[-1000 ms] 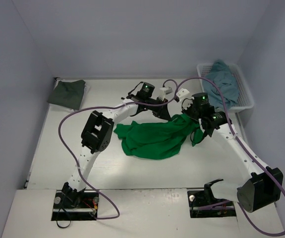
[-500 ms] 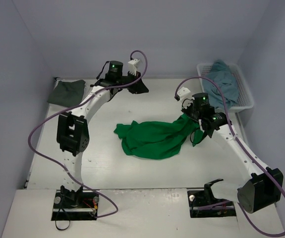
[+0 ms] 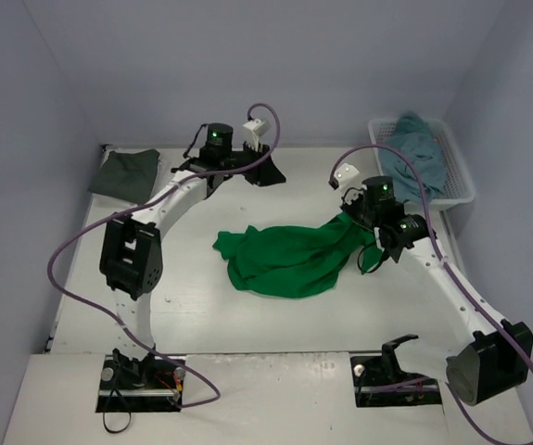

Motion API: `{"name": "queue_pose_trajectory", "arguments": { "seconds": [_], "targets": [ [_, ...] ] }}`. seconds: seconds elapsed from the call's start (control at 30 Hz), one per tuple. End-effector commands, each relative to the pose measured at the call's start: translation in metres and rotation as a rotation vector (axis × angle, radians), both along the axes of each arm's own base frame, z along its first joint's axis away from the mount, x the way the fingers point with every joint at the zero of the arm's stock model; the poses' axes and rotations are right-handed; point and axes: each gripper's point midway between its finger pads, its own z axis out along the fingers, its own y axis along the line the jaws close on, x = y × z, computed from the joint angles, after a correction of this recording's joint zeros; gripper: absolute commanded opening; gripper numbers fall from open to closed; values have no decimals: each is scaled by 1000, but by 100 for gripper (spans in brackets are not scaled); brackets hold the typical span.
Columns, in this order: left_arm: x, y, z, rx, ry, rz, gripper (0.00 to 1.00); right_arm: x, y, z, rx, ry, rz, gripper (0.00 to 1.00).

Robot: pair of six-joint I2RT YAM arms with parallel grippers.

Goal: Fold and stack the t-shirts

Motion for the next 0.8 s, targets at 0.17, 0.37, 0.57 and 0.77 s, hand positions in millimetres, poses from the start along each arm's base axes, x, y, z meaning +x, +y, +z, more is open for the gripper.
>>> {"name": "queue_pose_trajectory", "arguments": {
  "seconds": [0.17, 0.37, 0.57, 0.77],
  "targets": [
    [-15, -67, -54, 25, 68, -183, 40, -14, -1, 71, 145, -220, 15, 0],
    [-32, -95, -104, 78, 139, -261, 40, -30, 5, 94, 200, -286, 72, 0],
    [-49, -110, -106, 70, 156, -338, 39, -28, 5, 80, 182, -256, 70, 0],
    [-62, -105, -93, 57, 138, -400, 30, -21, 5, 64, 165, -224, 58, 0]
  ]
}}
